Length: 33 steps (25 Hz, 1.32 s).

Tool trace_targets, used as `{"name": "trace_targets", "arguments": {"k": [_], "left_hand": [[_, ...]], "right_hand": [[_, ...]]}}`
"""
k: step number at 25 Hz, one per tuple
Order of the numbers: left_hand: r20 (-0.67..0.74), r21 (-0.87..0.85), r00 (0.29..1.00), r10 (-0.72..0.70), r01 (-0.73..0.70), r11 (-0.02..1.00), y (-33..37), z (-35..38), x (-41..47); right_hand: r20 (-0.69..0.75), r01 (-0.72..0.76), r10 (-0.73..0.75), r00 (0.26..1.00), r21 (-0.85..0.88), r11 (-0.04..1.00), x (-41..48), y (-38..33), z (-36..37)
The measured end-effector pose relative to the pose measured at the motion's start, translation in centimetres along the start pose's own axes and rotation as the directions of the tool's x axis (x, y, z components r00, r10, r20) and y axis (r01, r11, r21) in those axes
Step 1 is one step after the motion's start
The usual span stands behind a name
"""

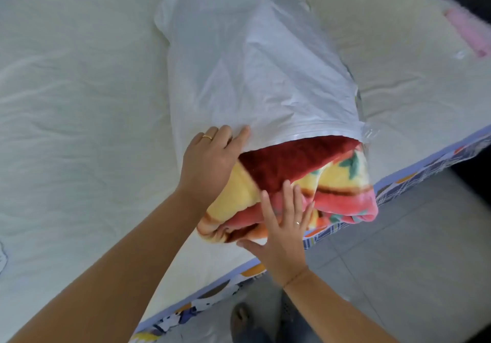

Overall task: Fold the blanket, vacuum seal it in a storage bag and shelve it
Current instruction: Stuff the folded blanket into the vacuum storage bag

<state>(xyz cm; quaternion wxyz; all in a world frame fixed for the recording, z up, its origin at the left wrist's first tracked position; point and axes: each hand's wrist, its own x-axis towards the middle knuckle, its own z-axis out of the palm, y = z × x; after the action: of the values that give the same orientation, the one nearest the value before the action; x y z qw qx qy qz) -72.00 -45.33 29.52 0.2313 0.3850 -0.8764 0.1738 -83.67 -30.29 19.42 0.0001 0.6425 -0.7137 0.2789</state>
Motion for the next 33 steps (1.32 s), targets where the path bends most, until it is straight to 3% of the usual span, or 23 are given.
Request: {"name": "trace_targets", "arguments": {"k": [2,4,6,10,15,17,21,24,27,30,31,33], "left_hand": [[0.002,-0.015,0.999,0.036,-0.036,0.999,-0.1,0.4,0.0],[0.028,-0.049,0.998,0.061,-0.06,0.997,-0.1,0.9,-0.2],[0.067,-0.122,0.993,0.098,-0.089,0.989,-0.7,1.3,-0.4],[0.052,-0.291,0.993,0.11,-0.09,0.952,-2.3,0.9,0.7],[0.083,-0.499,0.996,0.041,0.006,0.867,-3.4,-1.4,4.5],[0.122,-0.519,0.992,0.023,0.044,0.854,-3.4,-1.9,5.2],[0.182,-0.539,0.983,0.012,0.09,0.838,-4.2,-2.3,5.9],[0.283,-0.519,0.959,-0.012,0.164,0.839,-4.1,-1.7,5.6],[0.4,-0.482,0.912,0.085,0.131,0.866,-3.1,-0.3,2.7],[0.245,-0.26,0.961,0.13,-0.065,0.963,-2.9,1.7,-1.3],[0.184,-0.186,0.978,0.094,-0.059,0.981,-3.1,2.3,-2.9],[0.178,-0.208,0.964,-0.195,0.231,0.95,-3.6,3.1,-6.9]], "right_hand": [[0.022,-0.252,0.252,0.967,0.158,0.955,-1.0,-1.7,1.4],[0.086,-0.403,0.41,0.908,0.45,0.797,1.0,-4.1,3.3],[0.118,-0.399,0.426,0.897,0.629,0.667,4.0,-5.4,5.1],[-0.022,-0.259,0.376,0.926,0.687,0.678,9.2,-4.8,6.4],[-0.222,-0.138,0.373,0.901,0.668,0.731,17.6,-3.2,6.1],[-0.178,-0.188,0.391,0.903,0.654,0.732,20.7,-2.9,6.4],[0.053,-0.338,0.403,0.914,0.647,0.683,24.0,-1.8,6.3],[-0.038,-0.232,0.331,0.943,0.637,0.735,19.0,-2.5,6.6],[-0.114,-0.192,0.31,0.944,0.576,0.795,8.9,-2.1,5.6],[-0.331,-0.291,0.504,0.798,0.52,0.803,4.0,4.2,2.3],[-0.374,-0.346,0.538,0.755,0.471,0.812,4.0,6.6,0.9],[-0.365,-0.406,0.518,0.773,0.343,0.847,5.7,11.4,-1.5]]}}
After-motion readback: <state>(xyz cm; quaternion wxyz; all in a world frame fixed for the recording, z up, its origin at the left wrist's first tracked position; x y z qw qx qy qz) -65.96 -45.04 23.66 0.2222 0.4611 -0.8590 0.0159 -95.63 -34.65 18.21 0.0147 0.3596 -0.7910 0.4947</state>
